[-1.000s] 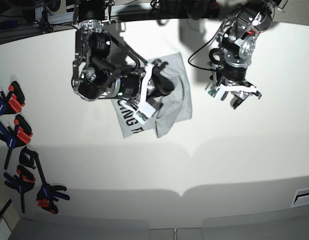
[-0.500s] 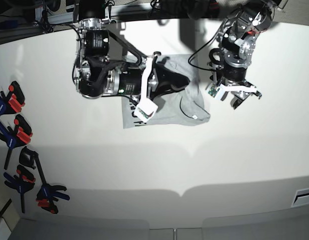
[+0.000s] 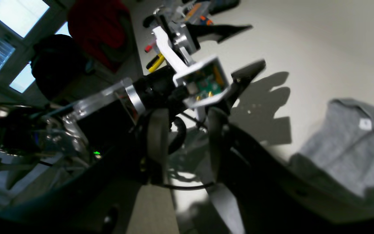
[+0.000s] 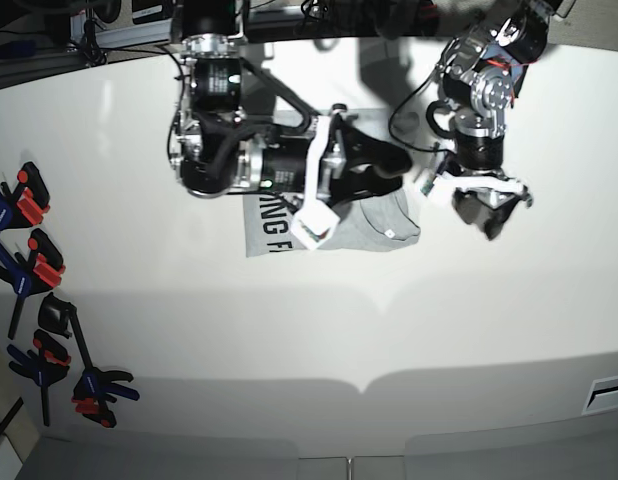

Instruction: Fold the T-shirt properly

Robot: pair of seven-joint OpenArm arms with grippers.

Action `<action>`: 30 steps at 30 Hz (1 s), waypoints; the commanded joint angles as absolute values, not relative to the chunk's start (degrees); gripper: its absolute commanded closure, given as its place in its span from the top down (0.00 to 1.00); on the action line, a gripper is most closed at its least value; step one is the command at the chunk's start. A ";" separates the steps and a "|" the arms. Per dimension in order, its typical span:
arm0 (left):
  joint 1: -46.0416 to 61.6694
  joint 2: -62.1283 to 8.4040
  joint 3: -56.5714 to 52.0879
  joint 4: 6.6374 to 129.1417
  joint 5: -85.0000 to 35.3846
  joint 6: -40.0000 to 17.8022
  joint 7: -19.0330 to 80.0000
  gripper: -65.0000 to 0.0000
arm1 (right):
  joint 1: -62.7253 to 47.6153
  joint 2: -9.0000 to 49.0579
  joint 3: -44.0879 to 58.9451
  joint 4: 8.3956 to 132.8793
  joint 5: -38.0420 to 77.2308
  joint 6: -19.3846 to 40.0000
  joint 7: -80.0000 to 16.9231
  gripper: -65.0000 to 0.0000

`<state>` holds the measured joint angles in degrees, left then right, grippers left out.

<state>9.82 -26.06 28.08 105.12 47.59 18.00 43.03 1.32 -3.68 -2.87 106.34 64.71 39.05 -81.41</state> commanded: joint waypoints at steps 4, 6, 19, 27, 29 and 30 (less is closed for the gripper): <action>9.08 -26.92 27.79 106.28 57.78 27.94 49.87 0.45 | 5.82 -3.97 -2.50 107.44 64.90 40.00 -80.00 0.30; 8.21 -27.03 27.79 106.28 60.90 28.56 54.54 0.45 | 7.77 -3.97 -1.96 107.44 59.70 40.00 -80.00 0.30; 8.14 -25.39 27.92 131.57 19.33 27.99 57.45 0.45 | 12.25 -1.87 6.70 93.12 23.73 38.35 -51.51 0.30; 15.59 -18.00 27.90 126.78 -3.16 13.06 44.18 0.45 | 17.65 -1.91 6.70 73.43 20.71 38.33 -51.44 0.30; 16.36 -16.69 27.90 122.23 -3.09 12.08 43.20 0.45 | 17.93 -1.89 6.70 72.16 20.45 38.33 -51.66 0.30; 16.34 -16.10 27.90 119.59 -3.11 11.88 42.87 0.45 | 17.93 -1.89 6.70 72.07 19.81 38.35 -51.66 0.30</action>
<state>16.51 -16.14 28.08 118.50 -3.27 11.84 43.79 16.25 -1.91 6.76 71.18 19.03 37.95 -52.93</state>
